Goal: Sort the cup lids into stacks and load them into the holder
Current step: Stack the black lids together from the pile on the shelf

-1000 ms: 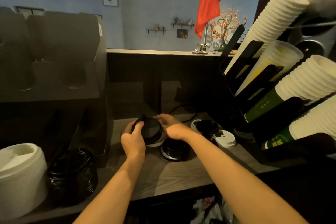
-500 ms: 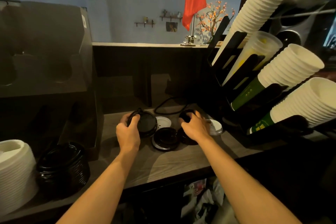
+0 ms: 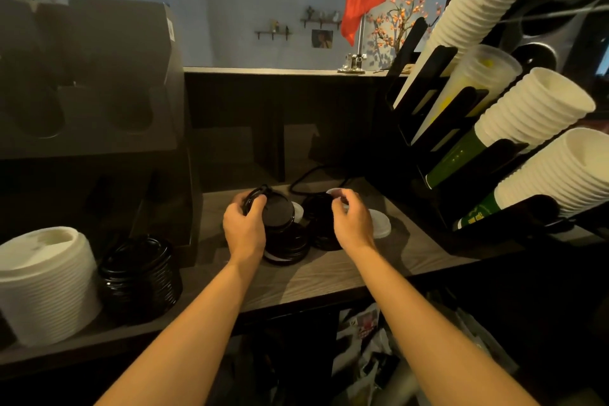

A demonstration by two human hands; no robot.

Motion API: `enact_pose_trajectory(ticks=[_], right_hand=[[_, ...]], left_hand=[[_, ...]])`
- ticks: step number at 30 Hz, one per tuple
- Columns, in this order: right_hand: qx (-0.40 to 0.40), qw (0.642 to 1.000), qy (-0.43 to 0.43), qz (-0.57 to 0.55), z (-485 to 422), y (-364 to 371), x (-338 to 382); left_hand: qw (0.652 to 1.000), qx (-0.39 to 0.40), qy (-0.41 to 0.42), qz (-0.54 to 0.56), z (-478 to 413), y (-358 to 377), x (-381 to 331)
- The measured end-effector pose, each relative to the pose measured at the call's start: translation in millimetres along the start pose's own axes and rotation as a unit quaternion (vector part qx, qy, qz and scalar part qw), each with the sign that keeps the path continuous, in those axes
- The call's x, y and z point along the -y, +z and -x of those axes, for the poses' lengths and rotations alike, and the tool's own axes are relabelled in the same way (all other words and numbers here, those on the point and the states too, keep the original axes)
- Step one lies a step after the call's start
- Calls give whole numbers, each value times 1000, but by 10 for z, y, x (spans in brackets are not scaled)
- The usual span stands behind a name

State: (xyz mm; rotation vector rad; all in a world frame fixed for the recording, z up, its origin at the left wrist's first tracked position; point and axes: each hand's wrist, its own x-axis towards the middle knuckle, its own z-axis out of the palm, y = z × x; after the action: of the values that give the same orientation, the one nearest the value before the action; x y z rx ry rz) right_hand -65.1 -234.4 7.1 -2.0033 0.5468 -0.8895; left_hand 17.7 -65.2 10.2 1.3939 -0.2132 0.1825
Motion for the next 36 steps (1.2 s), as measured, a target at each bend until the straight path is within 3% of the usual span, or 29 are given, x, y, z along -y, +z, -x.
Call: enact_pose_trajectory(ticks=[3,7,10,13,16,21,28,36], right_hand=[[30,997,-53,47,178,-8,67],[189,968,-93,135,372,33,230],[206,946,-152,201,478,95,327],[178,977,-113,29,610,154,433],[175,978,-64,-95,715,257,566],[163,975,-99,-117,774,393,857],[152,936,5,-316,880,437,1143],[152,923,-3,-353,931,439,1557]], left_hand=[[1000,-8,-11,15,84,-53,-27],[1000,-7,5,-6,227,-160,-68],[1000,-15,6,6,326,-266,-112],[1000,6,20,10,429,-385,-199],[996,72,47,8,548,-501,-306],[995,93,29,12,656,-728,-459],[997,75,32,-10,743,-1002,-599],[995,57,82,12,574,-1239,-1036]])
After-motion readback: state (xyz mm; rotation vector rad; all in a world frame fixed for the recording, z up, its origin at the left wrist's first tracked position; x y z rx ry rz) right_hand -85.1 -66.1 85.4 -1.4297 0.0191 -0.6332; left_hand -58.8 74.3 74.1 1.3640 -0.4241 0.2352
